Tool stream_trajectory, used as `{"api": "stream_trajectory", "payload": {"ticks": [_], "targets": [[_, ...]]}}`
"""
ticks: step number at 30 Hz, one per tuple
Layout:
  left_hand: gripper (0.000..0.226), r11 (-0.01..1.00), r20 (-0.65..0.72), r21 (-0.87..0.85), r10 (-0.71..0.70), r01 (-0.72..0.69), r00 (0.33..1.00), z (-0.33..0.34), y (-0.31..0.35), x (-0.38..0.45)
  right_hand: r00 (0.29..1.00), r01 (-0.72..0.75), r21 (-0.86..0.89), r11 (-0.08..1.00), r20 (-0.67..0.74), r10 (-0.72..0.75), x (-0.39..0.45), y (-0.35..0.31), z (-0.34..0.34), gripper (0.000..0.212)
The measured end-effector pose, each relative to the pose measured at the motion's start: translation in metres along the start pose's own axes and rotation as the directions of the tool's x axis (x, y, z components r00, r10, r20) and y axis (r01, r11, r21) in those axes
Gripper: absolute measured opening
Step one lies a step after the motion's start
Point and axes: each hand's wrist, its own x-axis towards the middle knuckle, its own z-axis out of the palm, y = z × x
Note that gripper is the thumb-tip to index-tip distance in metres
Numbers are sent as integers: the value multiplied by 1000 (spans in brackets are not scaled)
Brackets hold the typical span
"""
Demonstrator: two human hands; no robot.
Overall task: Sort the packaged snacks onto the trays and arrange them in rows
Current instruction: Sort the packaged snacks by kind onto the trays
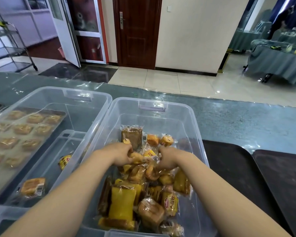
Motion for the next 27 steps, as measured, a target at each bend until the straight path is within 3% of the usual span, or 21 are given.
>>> {"api": "stream_trajectory", "payload": {"ticks": [4,8,13,18,20,23,27], "targets": [[41,992,-160,116,-20,39,987,-3,-1,2,964,-14,156,988,-259,55,6,5,-5,64],[44,993,-142,103,-45,60,989,1,-2,3,916,8,256,967,-390,96,8,6,-13,64],[42,990,-111,104,-82,94,990,0,1,4,978,-72,80,994,-191,86,18,2,-18,75],[39,990,-86,77,-108,115,990,1,0,6,990,-18,150,988,-132,39,34,-12,-28,78],[38,992,-59,68,-101,105,993,2,-1,8,1000,-23,178,984,-4,25,38,-11,-22,74],[38,989,-40,76,-125,127,991,2,-3,10,969,-97,80,992,233,76,42,-6,-13,63],[43,982,-14,25,-189,189,982,8,1,20,971,-73,10,997,227,69,47,-8,-9,60]]}}
